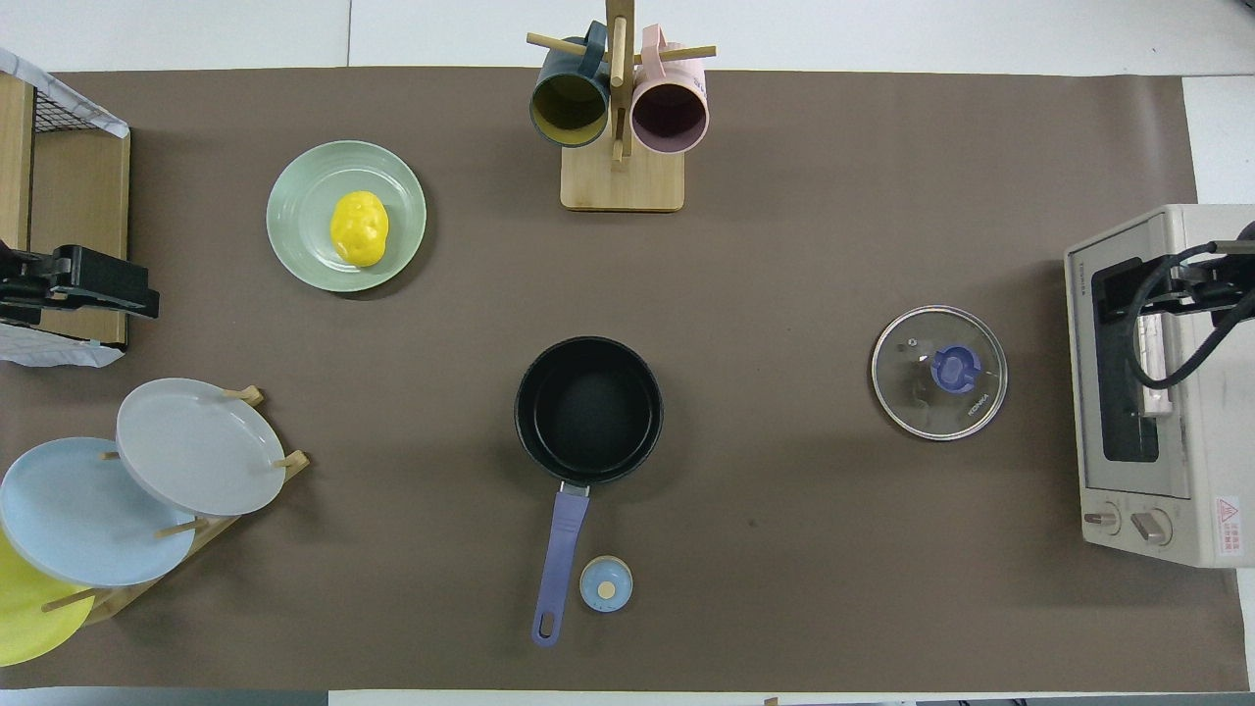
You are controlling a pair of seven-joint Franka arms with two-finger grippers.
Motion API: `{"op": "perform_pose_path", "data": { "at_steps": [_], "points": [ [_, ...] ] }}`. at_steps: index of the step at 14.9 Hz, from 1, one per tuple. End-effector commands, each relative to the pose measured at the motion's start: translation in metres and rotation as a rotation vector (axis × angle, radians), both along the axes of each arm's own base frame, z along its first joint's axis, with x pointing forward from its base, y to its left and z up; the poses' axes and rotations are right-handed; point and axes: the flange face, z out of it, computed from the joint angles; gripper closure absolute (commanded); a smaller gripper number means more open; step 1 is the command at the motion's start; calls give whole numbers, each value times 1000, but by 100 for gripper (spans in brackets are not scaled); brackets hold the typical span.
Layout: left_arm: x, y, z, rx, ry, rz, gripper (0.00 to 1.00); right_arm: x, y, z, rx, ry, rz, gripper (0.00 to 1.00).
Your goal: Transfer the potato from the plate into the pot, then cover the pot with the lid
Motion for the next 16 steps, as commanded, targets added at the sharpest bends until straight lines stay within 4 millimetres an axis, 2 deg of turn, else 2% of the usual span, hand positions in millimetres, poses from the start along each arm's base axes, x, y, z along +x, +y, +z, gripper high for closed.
{"op": "perform_pose_path", "data": {
  "at_steps": [1, 6, 10, 13, 14, 15, 16],
  "points": [
    [2, 3, 2, -17, -7, 0, 0, -1, 0, 1, 16, 2, 4, 0],
    [2, -1, 2, -16, -10, -7, 0, -1, -1, 1, 16, 2, 3, 0],
    [1, -1, -7, -19, -48, -3, 0, -2, 2, -2, 21, 14, 19, 0],
    [11, -5, -13, -24, -83, -6, 0, -7, 29, -21, 30, -18, 108, 0],
    [19, -6, -22, -26, -71, -7, 0, -10, 35, -38, 31, -35, 136, 0],
    [34, -7, -42, -28, -49, -6, 0, -9, 36, -56, 32, -45, 167, 0],
    [48, -10, -54, -34, -62, -8, 0, -2, 39, -71, 31, -61, 210, 0]
  ]
}}
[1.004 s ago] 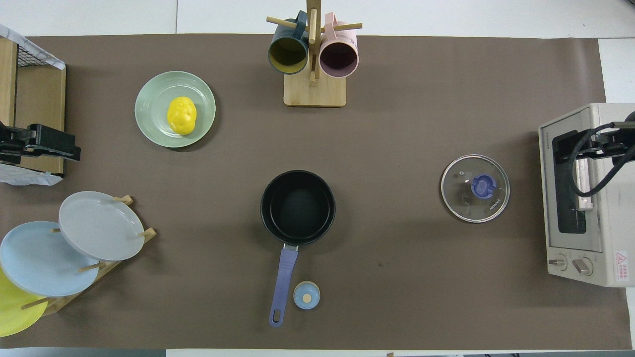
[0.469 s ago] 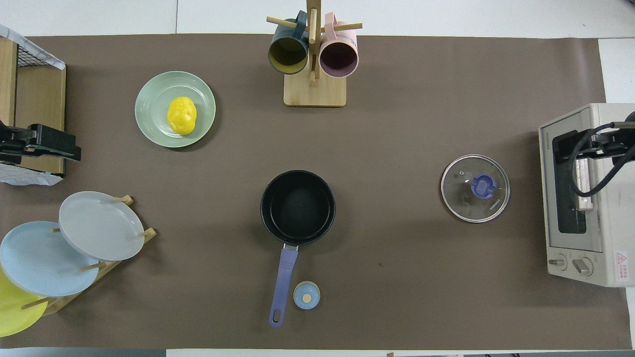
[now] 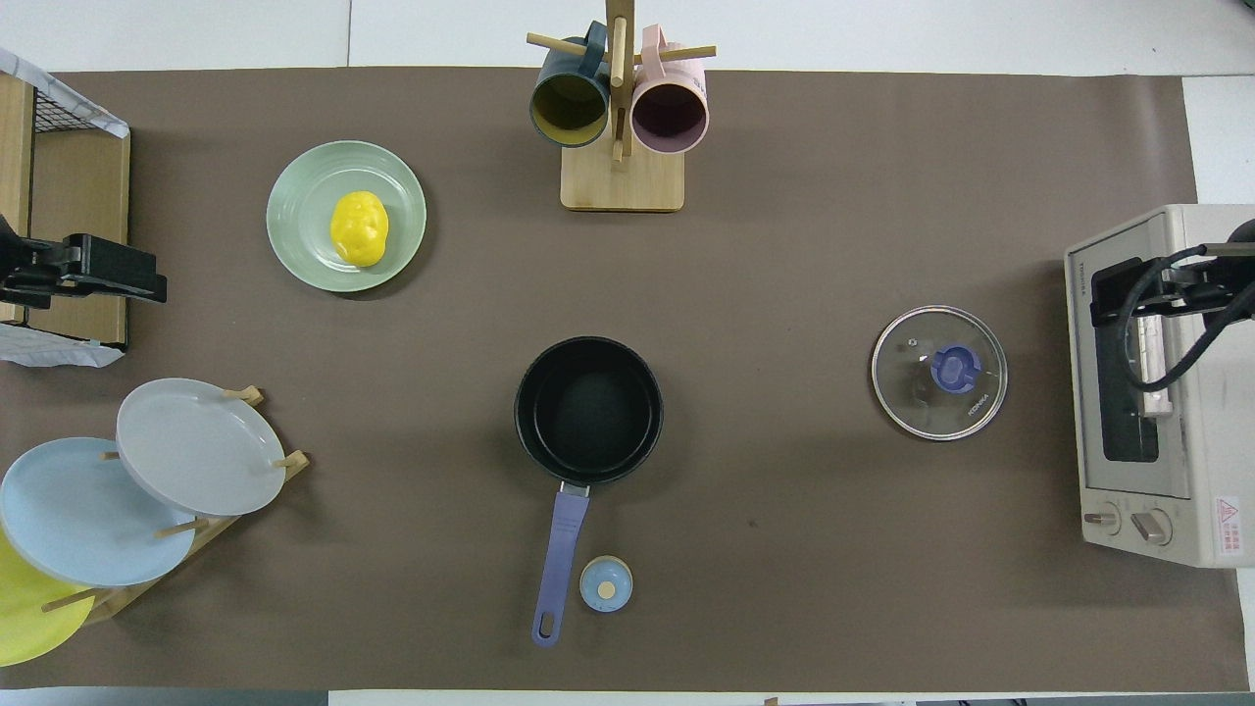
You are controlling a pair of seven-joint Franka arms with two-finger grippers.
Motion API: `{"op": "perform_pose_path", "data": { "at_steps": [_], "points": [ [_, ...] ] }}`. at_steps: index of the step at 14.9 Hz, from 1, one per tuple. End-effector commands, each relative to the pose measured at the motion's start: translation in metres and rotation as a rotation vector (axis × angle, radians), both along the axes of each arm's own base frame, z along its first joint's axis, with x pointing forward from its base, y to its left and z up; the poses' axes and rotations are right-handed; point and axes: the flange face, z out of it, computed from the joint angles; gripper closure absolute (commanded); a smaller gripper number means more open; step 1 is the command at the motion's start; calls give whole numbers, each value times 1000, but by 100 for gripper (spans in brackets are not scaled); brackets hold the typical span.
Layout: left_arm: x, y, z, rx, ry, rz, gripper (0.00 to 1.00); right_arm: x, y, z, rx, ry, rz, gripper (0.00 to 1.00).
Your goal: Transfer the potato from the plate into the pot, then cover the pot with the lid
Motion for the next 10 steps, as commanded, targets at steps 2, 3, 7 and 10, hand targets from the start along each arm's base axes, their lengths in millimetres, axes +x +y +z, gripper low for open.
{"op": "perform_pose_path", "data": {
  "at_steps": [2, 3, 7, 10],
  "points": [
    [60, -11, -83, -37, 46, -5, 0, 11, 9, -66, 11, -24, 119, 0],
    [81, -20, -107, -44, 47, -12, 0, 15, 26, -84, 9, -30, 149, 0],
    [135, -44, -187, -60, 35, -23, 0, -2, 30, -174, 7, -71, 169, 0],
    [150, -65, -230, -41, 6, -54, 0, -8, 27, -208, 2, -96, 172, 0]
  ]
}}
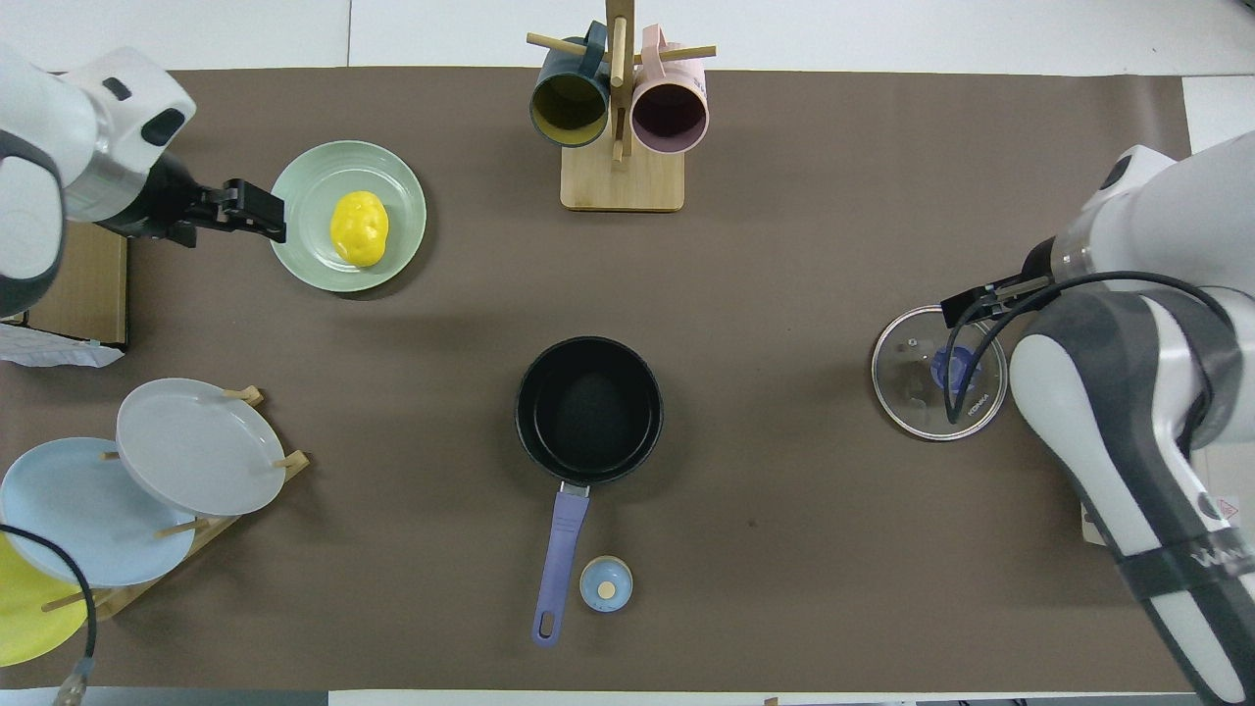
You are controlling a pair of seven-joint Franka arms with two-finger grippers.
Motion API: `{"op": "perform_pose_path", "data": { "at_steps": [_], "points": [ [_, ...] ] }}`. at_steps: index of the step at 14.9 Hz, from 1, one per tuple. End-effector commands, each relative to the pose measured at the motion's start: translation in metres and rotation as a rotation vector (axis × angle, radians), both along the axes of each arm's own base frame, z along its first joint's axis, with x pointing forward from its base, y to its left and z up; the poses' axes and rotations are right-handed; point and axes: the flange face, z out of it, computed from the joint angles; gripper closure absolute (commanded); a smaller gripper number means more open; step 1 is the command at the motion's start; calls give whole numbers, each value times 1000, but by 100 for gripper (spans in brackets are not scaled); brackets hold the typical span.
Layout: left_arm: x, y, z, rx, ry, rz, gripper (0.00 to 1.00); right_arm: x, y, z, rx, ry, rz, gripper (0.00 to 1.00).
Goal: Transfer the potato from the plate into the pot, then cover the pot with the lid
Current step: 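Reach the left gripper to the yellow potato while the right gripper reaches the lid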
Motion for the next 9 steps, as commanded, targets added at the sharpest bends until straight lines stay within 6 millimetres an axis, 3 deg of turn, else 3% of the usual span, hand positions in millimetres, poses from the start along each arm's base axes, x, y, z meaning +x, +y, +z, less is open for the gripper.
{"op": "perform_pose_path", "data": {
  "at_steps": [1, 4, 9],
  "points": [
    [14, -11, -18, 34, -30, -22, 0, -9, -9, -16, 7, -2, 20, 0],
    [17, -20, -31, 35, -49, -33, 0, -10, -12, -25, 6, 12, 21, 0],
    [9, -16, -48, 54, -26, -11, 0, -23, -25, -36, 6, 44, 26, 0]
  ]
}}
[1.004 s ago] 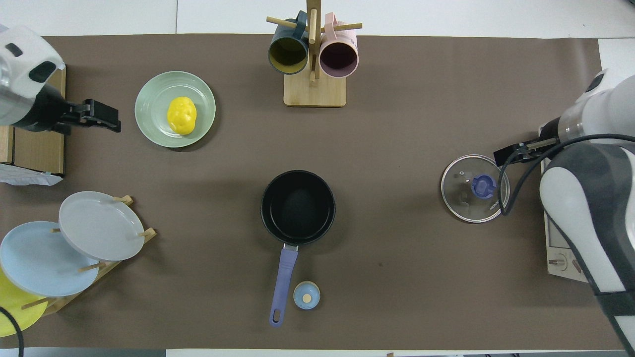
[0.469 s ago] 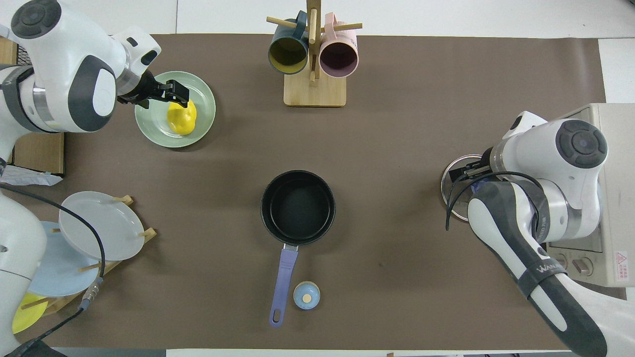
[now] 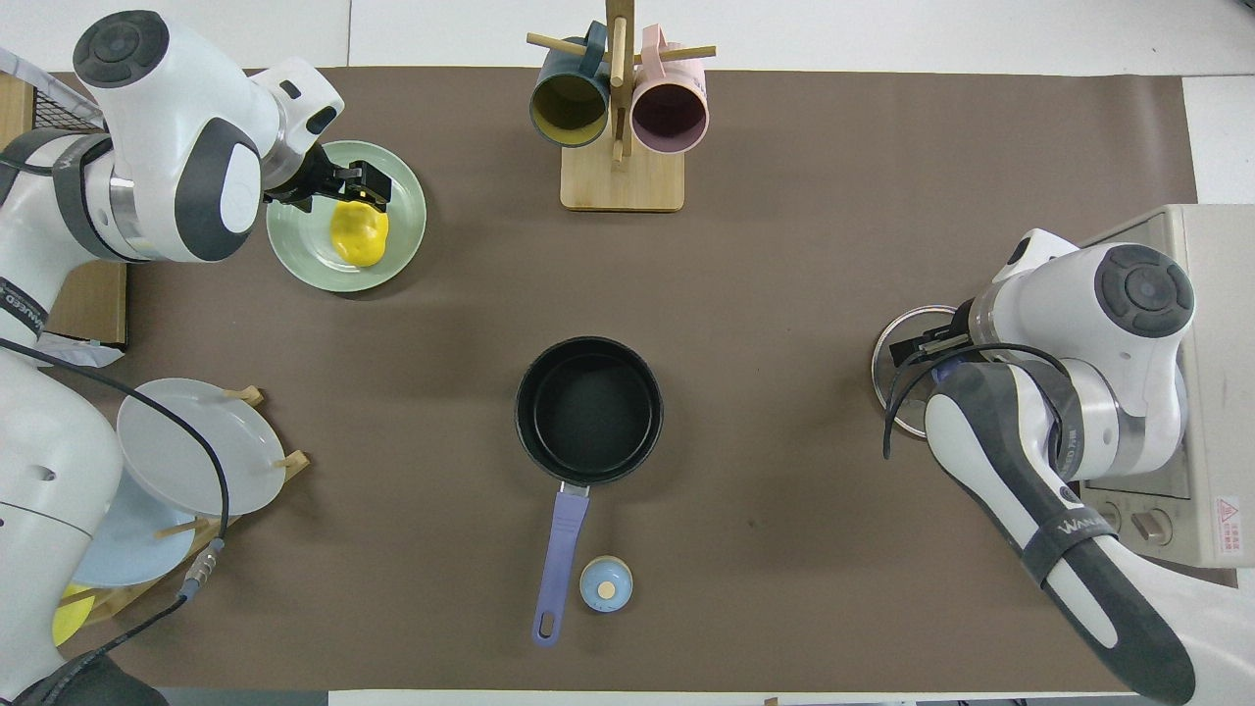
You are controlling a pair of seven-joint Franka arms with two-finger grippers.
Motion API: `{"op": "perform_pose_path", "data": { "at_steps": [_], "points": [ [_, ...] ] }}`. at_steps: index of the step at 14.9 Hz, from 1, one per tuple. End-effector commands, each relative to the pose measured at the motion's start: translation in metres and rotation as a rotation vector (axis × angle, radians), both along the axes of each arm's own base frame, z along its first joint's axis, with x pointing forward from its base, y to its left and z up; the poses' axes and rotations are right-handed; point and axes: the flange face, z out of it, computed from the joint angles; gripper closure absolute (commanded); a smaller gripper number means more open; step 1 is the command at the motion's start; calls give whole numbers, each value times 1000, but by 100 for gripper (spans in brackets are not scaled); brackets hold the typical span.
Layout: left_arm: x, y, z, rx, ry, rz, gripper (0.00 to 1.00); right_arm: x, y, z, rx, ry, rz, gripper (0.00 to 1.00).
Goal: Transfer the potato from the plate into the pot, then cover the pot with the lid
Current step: 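Reach the left gripper to the yellow potato while the right gripper reaches the lid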
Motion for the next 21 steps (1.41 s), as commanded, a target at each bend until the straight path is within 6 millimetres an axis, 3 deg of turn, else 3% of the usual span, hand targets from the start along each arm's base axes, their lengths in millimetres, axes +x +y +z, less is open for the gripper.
{"op": "perform_pose_path", "data": {
  "at_steps": [1, 3, 11, 14, 15, 16, 17, 18, 19, 21],
  "points": [
    [-3, 4, -10, 37, -16, 33, 0, -8, -7, -1, 12, 2, 23, 0],
    [-5, 10, -17, 44, -24, 51, 0, -10, -6, -2, 12, 11, 26, 2],
    [-10, 8, -29, 38, -50, 85, 0, -13, -7, -3, 12, 23, 52, 31],
    [-14, 9, -34, 36, -61, 85, 3, -13, -7, -3, 13, 26, 65, 34],
    [-15, 9, -33, 36, -62, 85, 10, -13, -7, -3, 13, 29, 70, 34],
    [-15, 9, -32, 36, -62, 82, 26, -13, -7, -3, 13, 29, 71, 34],
    [-15, 10, -32, 38, -55, 82, 59, -13, -7, -3, 13, 29, 74, 35],
    [-15, 9, -30, 40, -48, 80, 99, -13, -7, -3, 13, 29, 77, 35],
    [-15, 9, -28, 44, -36, 79, 100, -12, -7, -2, 13, 28, 77, 36],
    [-12, -4, -4, 37, -27, 72, 100, -7, -5, 5, 13, 38, 80, 39]
  ]
}}
